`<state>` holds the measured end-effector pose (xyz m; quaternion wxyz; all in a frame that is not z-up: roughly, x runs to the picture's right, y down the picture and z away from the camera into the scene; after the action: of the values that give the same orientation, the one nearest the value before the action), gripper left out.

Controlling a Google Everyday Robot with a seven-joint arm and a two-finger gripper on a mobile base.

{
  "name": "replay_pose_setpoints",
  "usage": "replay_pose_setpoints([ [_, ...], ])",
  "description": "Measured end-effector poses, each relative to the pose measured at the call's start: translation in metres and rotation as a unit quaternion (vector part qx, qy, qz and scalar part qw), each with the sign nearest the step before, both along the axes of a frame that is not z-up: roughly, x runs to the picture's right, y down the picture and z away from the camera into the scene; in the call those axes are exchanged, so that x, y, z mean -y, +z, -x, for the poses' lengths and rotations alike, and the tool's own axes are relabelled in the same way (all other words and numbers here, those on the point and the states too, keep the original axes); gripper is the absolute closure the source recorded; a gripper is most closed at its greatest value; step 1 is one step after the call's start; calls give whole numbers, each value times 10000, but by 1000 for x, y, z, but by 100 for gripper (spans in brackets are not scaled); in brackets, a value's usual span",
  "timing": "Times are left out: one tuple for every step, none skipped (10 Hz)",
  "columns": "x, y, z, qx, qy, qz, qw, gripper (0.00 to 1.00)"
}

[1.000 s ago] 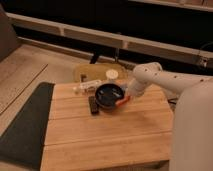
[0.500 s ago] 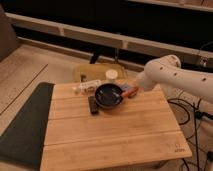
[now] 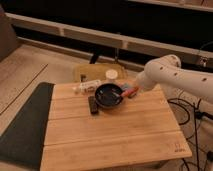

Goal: Place the pepper in the ceramic cup

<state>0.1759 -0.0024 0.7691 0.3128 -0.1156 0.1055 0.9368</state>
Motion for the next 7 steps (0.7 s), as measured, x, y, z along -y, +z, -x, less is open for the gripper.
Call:
replay_pose_setpoints([
  [5, 6, -11, -160, -22, 8, 9999, 100],
  [13, 11, -22, -301, -48, -5, 9995, 100],
  [26, 18, -34, -472, -127, -29, 9988, 100],
  [44, 27, -40, -600, -226, -59, 9979, 100],
  [64, 39, -39, -666, -394, -86, 9970, 100],
  [76, 46, -38, -689, -479, -99, 9964, 100],
  [96, 57, -31, -680, -610, -126, 9957, 100],
])
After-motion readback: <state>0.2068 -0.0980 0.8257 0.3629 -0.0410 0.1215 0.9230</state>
